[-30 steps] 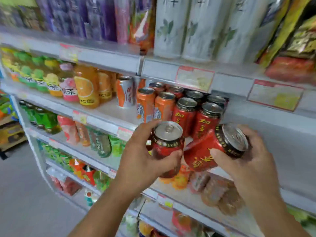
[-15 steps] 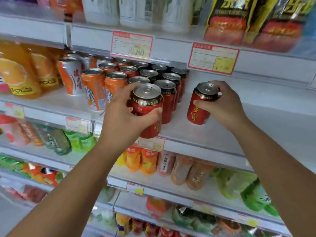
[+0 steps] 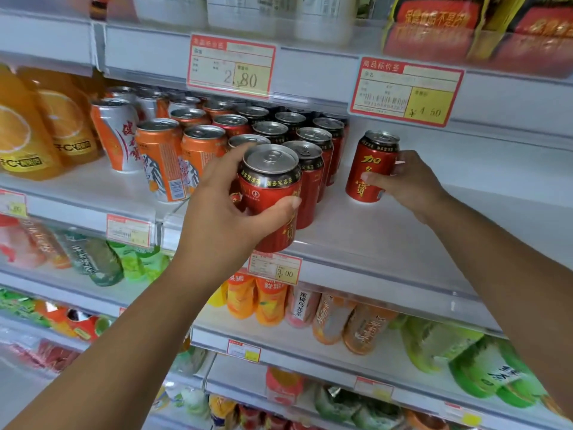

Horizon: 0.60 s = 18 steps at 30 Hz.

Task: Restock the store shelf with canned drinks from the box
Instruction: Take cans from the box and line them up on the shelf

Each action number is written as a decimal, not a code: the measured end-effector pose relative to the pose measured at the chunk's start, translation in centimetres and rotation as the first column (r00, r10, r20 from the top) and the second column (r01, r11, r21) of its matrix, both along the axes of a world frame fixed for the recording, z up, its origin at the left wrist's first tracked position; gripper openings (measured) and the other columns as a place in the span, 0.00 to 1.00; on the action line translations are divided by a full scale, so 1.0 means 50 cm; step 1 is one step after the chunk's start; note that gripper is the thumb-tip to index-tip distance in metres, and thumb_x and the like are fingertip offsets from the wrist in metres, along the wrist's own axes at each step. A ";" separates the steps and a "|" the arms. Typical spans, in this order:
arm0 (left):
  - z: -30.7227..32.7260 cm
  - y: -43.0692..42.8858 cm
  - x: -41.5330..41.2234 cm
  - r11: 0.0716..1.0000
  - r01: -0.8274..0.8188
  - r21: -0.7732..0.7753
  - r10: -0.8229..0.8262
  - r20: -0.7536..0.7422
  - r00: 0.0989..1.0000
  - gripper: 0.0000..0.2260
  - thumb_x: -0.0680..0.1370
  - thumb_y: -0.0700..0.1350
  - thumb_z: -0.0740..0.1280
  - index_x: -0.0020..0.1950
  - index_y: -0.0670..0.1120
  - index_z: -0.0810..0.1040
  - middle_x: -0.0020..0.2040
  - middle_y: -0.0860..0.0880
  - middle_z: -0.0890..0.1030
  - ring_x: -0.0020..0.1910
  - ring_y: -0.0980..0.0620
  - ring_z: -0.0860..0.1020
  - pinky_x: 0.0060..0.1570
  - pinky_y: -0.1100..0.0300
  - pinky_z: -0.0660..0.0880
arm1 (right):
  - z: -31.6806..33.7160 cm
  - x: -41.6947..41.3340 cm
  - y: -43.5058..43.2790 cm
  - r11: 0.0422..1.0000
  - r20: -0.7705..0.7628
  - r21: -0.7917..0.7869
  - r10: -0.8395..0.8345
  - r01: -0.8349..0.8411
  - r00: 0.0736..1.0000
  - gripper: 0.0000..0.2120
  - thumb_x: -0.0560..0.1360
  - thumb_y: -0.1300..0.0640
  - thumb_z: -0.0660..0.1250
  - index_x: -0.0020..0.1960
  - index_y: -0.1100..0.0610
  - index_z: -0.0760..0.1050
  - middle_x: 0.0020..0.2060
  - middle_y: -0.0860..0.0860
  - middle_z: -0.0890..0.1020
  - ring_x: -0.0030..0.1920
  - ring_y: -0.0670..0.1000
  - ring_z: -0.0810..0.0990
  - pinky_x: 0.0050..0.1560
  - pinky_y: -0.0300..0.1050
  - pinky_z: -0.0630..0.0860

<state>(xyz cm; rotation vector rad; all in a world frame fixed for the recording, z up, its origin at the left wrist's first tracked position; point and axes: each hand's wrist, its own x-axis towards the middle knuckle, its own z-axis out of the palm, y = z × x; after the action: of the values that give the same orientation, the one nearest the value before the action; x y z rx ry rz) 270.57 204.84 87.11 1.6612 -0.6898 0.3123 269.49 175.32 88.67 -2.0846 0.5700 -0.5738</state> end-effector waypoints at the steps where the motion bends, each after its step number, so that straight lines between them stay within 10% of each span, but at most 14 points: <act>1: -0.001 0.000 0.000 1.000 0.001 0.000 -0.001 0.003 1.000 0.31 0.65 0.61 0.74 0.67 0.59 0.72 0.64 0.55 0.75 0.60 0.57 0.78 0.58 0.51 0.78 | 0.001 0.014 -0.011 1.000 -0.004 -0.002 0.005 -0.005 1.000 0.34 0.69 0.52 0.77 0.68 0.57 0.65 0.60 0.53 0.76 0.57 0.52 0.76 0.59 0.49 0.75; 18: 0.008 -0.001 -0.019 0.999 0.026 -0.023 -0.027 -0.034 0.999 0.28 0.69 0.54 0.77 0.68 0.56 0.73 0.63 0.56 0.78 0.57 0.59 0.79 0.56 0.61 0.77 | -0.021 0.147 -0.051 0.995 -0.001 -0.079 -0.062 0.062 0.998 0.34 0.75 0.46 0.69 0.75 0.56 0.60 0.70 0.55 0.71 0.69 0.56 0.71 0.67 0.49 0.68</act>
<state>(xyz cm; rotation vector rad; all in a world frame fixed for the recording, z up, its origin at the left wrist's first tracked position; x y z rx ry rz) 269.60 204.78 87.49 1.6313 -0.6801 0.2712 276.84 172.76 87.64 -2.1489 0.6254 -0.6375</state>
